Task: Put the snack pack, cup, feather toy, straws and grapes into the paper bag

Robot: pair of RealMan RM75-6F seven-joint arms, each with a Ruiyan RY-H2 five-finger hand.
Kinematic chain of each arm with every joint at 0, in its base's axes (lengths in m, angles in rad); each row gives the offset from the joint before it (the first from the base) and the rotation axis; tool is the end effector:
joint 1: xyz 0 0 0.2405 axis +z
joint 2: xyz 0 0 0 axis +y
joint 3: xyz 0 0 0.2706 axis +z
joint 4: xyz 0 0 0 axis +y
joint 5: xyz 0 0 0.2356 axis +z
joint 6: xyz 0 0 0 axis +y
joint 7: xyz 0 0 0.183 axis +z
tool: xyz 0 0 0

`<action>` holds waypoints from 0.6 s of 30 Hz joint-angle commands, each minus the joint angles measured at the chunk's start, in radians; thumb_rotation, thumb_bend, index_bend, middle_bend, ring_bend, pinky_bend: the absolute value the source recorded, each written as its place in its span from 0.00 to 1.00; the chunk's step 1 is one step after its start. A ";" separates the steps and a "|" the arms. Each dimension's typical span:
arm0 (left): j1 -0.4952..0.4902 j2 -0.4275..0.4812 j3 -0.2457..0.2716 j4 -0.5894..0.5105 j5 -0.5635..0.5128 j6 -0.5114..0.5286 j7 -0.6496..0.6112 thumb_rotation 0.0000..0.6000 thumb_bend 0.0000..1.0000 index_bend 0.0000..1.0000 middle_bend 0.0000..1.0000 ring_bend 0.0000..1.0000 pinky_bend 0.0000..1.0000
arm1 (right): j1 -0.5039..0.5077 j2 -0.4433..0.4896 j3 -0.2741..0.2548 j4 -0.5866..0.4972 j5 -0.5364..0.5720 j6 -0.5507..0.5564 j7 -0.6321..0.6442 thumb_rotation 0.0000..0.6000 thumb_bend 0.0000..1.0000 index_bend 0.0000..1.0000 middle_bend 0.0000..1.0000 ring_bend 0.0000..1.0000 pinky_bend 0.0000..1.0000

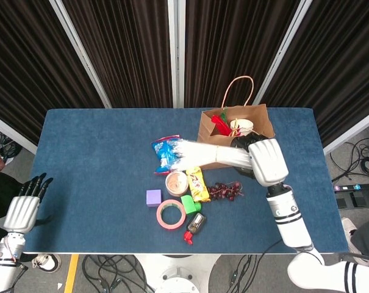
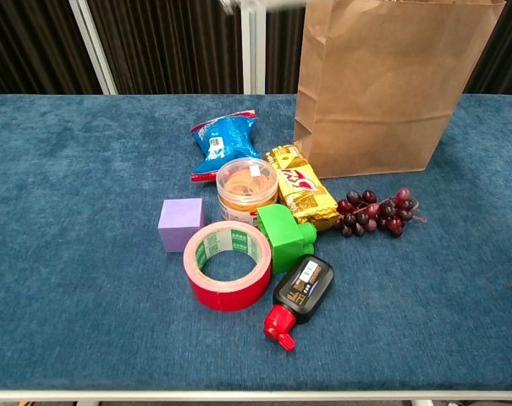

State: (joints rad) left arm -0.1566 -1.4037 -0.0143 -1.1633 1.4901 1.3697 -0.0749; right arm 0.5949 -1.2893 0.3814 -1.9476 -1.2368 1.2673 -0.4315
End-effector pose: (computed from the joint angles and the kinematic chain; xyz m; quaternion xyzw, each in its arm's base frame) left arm -0.3928 0.2465 0.0675 -0.6376 -0.3859 -0.3350 0.5765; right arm -0.0742 -0.3659 0.1003 0.6278 -0.3078 0.5454 0.4622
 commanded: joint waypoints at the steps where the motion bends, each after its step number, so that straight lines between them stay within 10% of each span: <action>1: -0.002 0.002 -0.001 -0.003 0.000 0.000 0.002 1.00 0.02 0.15 0.07 0.01 0.13 | 0.034 0.000 0.040 -0.034 0.023 0.009 -0.034 1.00 0.31 0.69 0.58 0.45 0.60; 18: -0.004 0.000 -0.003 0.004 -0.006 -0.007 -0.009 1.00 0.02 0.15 0.07 0.01 0.13 | 0.110 0.089 0.211 0.112 0.166 0.096 -0.129 1.00 0.31 0.70 0.58 0.45 0.60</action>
State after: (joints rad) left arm -0.1609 -1.4033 -0.0170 -1.1597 1.4835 1.3631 -0.0837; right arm 0.7106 -1.2177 0.5859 -1.8569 -1.0801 1.3539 -0.5650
